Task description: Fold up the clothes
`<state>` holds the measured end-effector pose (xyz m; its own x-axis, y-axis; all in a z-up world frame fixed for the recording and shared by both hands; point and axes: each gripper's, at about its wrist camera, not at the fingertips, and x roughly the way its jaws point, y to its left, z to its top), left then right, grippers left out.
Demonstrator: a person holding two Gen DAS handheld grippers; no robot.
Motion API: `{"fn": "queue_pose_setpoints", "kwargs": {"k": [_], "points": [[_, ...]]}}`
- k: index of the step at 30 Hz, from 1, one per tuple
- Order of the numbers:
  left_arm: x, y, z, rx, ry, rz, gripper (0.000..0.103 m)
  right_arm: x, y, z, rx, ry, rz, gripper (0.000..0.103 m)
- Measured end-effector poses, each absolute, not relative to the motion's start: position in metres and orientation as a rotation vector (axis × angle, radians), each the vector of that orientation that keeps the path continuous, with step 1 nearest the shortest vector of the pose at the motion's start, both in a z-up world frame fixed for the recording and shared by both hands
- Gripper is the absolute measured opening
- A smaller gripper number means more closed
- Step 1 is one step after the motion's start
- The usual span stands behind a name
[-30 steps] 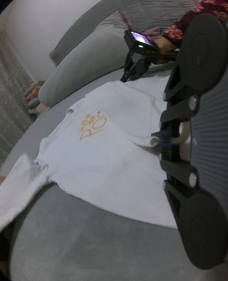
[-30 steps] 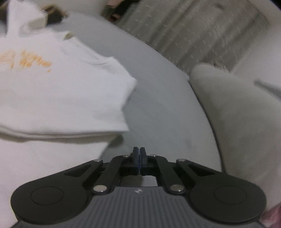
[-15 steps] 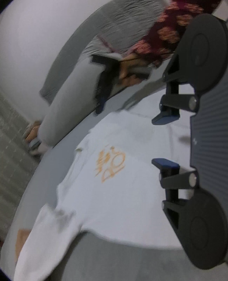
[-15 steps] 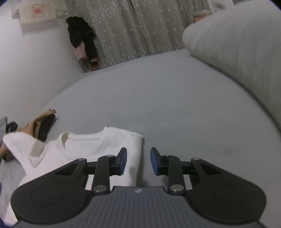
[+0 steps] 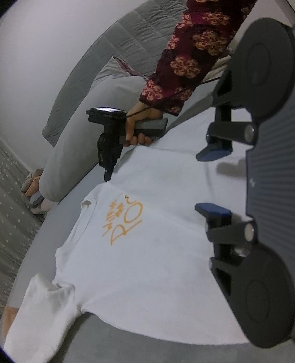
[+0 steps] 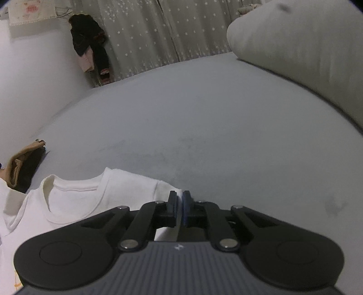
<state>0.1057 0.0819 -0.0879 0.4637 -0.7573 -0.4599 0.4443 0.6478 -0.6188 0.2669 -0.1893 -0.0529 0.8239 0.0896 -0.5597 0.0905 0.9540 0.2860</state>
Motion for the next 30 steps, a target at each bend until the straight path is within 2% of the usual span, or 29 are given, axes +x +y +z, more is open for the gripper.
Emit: {"fn": "queue_pose_setpoints", "kwargs": {"k": [4,6,8,13,15,18,20,22,23,24,26,30], "points": [[0.109,0.088,-0.077,-0.448,0.777,-0.733,0.048,0.252,-0.192,-0.037,0.338,0.557,-0.021,0.013],[0.112,0.097,-0.069,-0.448,0.749,-0.688,0.06,0.238,-0.192,-0.028,0.334,0.535,0.01,0.013],[0.119,0.108,-0.066,-0.46,0.721,-0.601,0.067,0.222,-0.188,-0.024,0.308,0.524,0.055,0.013],[0.14,0.144,-0.063,-0.537,0.655,-0.369,0.067,0.19,-0.173,-0.036,0.262,0.55,0.132,0.013],[0.146,0.155,-0.06,-0.54,0.628,-0.281,0.074,0.189,-0.171,-0.046,0.268,0.585,0.138,0.013],[0.155,0.172,-0.055,-0.532,0.588,-0.157,0.081,0.188,-0.172,-0.06,0.239,0.613,0.12,0.006],[0.164,0.185,-0.051,-0.536,0.56,-0.077,0.083,0.188,-0.171,-0.059,0.255,0.618,0.111,0.006],[0.175,0.196,-0.046,-0.548,0.527,0.002,0.084,0.187,-0.167,-0.052,0.26,0.615,0.105,0.01],[0.181,0.201,-0.043,-0.555,0.507,0.046,0.085,0.185,-0.164,-0.05,0.258,0.61,0.112,0.015],[0.186,0.205,-0.041,-0.56,0.481,0.094,0.085,0.183,-0.161,-0.048,0.256,0.605,0.119,0.025],[0.197,0.21,-0.037,-0.575,0.436,0.173,0.085,0.177,-0.157,-0.044,0.254,0.589,0.136,0.036],[0.215,0.213,-0.028,-0.586,0.341,0.311,0.085,0.168,-0.153,-0.038,0.249,0.574,0.155,0.038]]}}
